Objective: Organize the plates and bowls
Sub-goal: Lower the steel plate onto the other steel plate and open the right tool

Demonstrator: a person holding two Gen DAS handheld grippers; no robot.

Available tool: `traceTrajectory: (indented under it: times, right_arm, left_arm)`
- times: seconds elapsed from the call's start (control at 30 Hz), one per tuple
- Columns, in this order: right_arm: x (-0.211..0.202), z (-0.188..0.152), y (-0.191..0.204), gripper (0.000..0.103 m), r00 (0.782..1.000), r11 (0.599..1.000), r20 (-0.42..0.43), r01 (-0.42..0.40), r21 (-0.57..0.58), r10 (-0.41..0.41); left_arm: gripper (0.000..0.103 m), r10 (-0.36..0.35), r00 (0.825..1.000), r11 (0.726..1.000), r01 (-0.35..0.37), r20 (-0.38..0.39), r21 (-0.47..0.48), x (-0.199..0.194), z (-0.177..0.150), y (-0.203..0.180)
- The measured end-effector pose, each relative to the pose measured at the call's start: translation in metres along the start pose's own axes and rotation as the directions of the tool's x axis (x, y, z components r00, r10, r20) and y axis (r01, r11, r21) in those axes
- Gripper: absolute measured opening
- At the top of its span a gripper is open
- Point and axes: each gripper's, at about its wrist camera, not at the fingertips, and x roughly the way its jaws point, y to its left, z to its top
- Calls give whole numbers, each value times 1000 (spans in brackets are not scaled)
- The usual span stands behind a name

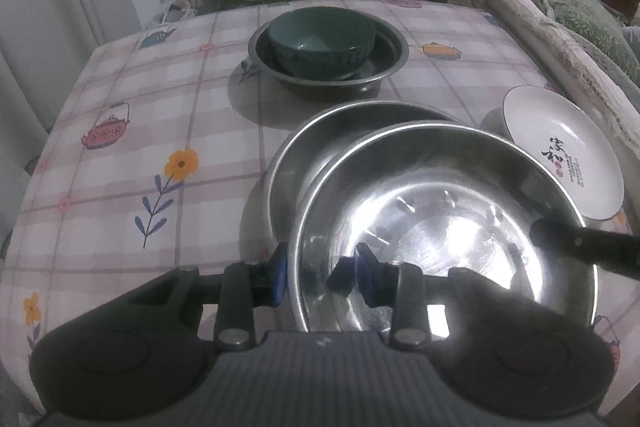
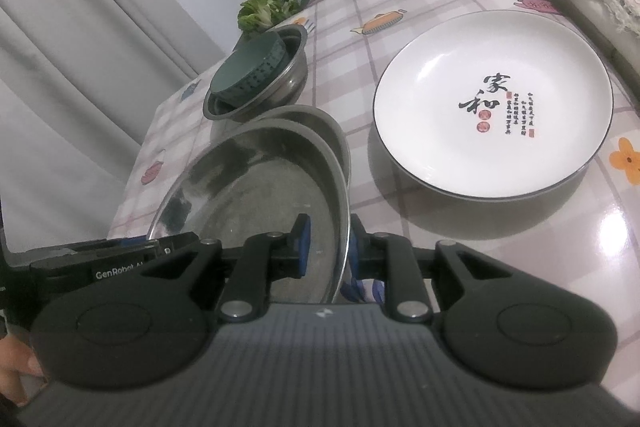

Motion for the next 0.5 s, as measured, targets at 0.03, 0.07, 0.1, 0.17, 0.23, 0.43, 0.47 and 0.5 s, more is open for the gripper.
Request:
traceTrajectory:
  times: [0.03, 0.07, 0.1, 0.17, 0.23, 0.43, 0.47, 0.5]
  right_arm:
    - [0, 0, 0, 19, 1000, 1000, 1, -2, 0, 2]
    - [0, 1, 0, 19, 1000, 1000, 1, -2, 0, 2]
    - [0, 1, 0, 19, 1000, 1000, 1, -2, 0, 2]
    - [0, 1, 0, 19, 1000, 1000, 3, -3, -2, 3]
    - [0, 1, 0, 19, 1000, 1000, 4, -2, -1, 2]
    - [0, 1, 0, 23, 1000, 1000, 3, 3, 4, -3]
    - [0, 1, 0, 25, 1000, 1000, 3, 5, 7, -5]
    - [0, 1, 0, 28, 1000, 1000, 3, 7, 10, -7]
  left_arm:
    - [35, 0, 1000, 1000, 0, 4, 1, -1, 0, 0]
    - [35, 0, 1000, 1000, 0, 7, 1, -2, -1, 0]
    - [35, 0, 1000, 1000, 0, 12, 1, -4, -1, 0]
    - [35, -4, 1000, 1000, 4, 21, -1, -7, -1, 1]
    - [36, -13, 1000, 1000, 13, 25, -8, -10, 0, 3]
    - [36, -64, 998, 996, 65, 23, -66, -17, 0, 18]
    - [36, -70, 997, 995, 71, 24, -74, -18, -1, 20]
    - [36, -75, 997, 994, 77, 27, -80, -19, -2, 22]
